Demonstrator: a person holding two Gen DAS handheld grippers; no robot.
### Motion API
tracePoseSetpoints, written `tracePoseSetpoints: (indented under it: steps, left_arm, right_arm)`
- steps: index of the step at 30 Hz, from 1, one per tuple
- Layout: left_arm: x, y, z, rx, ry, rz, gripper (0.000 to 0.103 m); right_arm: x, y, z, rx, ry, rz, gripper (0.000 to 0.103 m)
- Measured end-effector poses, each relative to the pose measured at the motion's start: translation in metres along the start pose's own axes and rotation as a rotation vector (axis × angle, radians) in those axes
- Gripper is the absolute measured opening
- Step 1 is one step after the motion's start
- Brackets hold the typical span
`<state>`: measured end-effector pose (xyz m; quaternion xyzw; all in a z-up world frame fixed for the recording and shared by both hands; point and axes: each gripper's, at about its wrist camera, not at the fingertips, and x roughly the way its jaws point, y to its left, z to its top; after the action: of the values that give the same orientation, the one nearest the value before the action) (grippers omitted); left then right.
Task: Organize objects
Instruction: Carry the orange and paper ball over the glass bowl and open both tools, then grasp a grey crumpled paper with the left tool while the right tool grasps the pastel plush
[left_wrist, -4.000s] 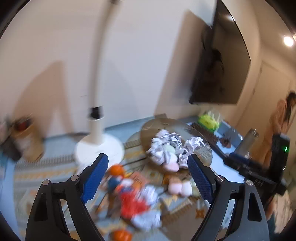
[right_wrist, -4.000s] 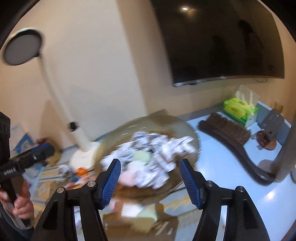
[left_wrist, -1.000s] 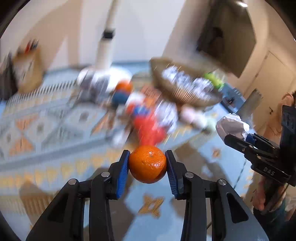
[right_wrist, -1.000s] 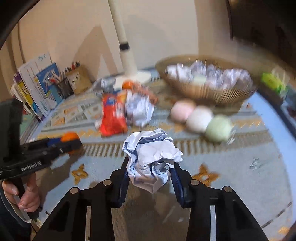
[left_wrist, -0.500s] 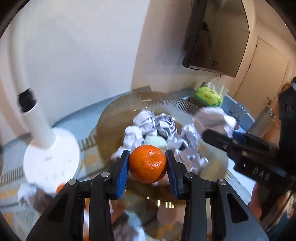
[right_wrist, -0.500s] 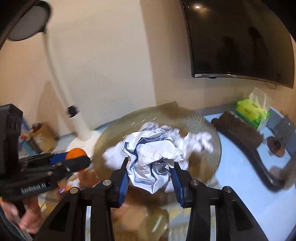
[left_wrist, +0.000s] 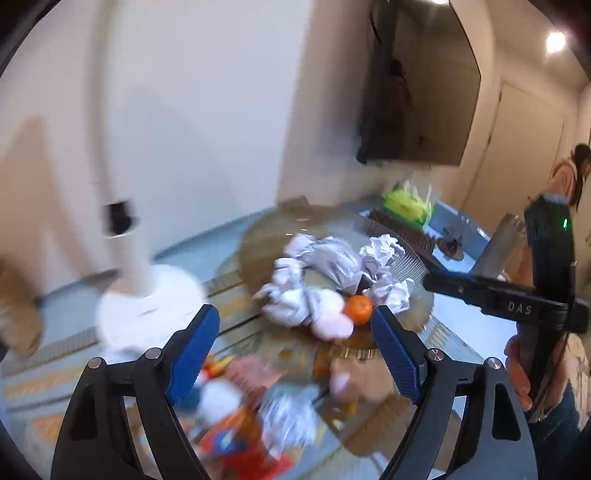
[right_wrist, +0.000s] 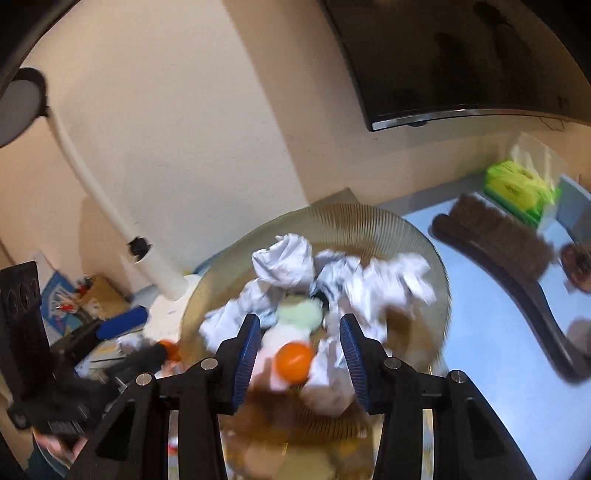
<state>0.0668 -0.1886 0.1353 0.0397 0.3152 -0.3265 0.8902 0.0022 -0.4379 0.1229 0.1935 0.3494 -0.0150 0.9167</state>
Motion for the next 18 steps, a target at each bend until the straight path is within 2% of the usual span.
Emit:
tracePoseSetpoints:
  steps: [4,7,8,9,14,17,18]
  left_arm:
    - [-0.073,0.028,-0.031,-0.061,-0.072,0.073,0.087]
    - [-0.096,0.054,-0.061,-0.136,-0.084,0.176,0.099]
    - [-0.096,0.065,-0.077,-0.168,-0.061,0.250,0.099]
    - [-0.092,0.072,-0.090,-0.186,-0.033,0.282,0.099]
    - [-0.056,0.103,-0.153,-0.275,0.074,0.299,0.098]
    - [-0.052,0.107,-0.167,-0.306,0.105,0.279,0.096]
    - [-0.058,0.104,-0.168,-0.299,0.076,0.264,0.097]
  right_arm:
    - [-0.035,0.024,-0.029,-0.024,-0.011,0.066,0.044]
    - [-0.052,0.050,-0.056,-0.079,-0.006,0.105,0.046]
    - [-0.053,0.059,-0.069,-0.100,-0.003,0.112,0.055]
    - [-0.053,0.064,-0.078,-0.111,-0.005,0.111,0.068]
    - [-0.027,0.077,-0.135,-0.143,0.004,0.053,0.070]
    - [-0.008,0.076,-0.158,-0.161,0.023,-0.005,0.070]
    - [-0.004,0.079,-0.159,-0.172,0.042,-0.034,0.070]
